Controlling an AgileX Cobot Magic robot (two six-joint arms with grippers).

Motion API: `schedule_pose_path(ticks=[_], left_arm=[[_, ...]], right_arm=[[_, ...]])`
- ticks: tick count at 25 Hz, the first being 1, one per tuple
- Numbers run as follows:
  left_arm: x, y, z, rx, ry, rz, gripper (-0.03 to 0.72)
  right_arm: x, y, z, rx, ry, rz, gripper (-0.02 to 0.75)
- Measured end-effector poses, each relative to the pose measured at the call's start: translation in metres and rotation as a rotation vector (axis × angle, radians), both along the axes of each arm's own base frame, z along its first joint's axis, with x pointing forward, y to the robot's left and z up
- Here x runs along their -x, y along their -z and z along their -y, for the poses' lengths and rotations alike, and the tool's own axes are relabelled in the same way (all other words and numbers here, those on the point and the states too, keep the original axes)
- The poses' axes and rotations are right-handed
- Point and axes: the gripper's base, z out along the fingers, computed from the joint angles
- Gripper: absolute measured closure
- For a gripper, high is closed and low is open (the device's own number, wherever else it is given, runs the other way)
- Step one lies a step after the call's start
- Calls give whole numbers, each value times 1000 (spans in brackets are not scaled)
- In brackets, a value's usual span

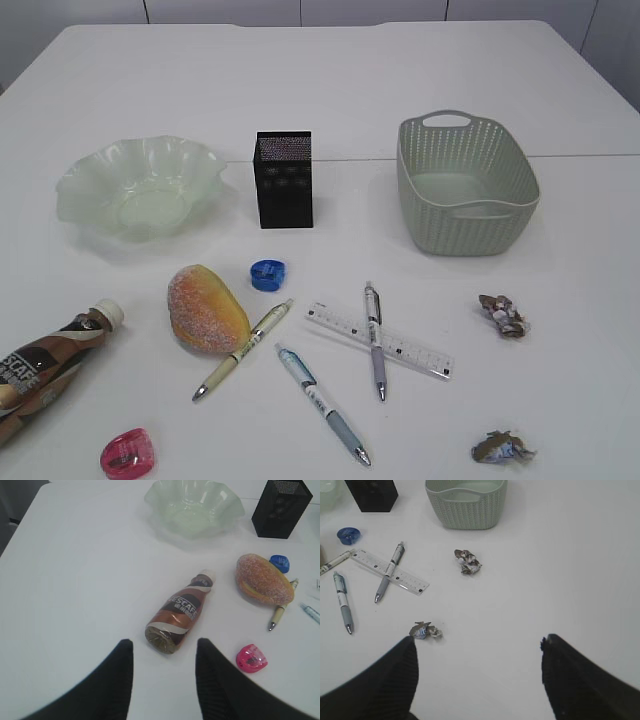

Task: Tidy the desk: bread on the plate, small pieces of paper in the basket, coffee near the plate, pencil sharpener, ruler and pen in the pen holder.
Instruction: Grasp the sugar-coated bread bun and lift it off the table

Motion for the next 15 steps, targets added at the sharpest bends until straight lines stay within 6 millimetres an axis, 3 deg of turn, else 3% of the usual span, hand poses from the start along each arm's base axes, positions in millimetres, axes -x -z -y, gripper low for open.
schedule_pose_path(ticks=[15], left_arm=[[0,0,2,19,13,0,381]], right_arm=[[0,0,0,0,0,0,173]])
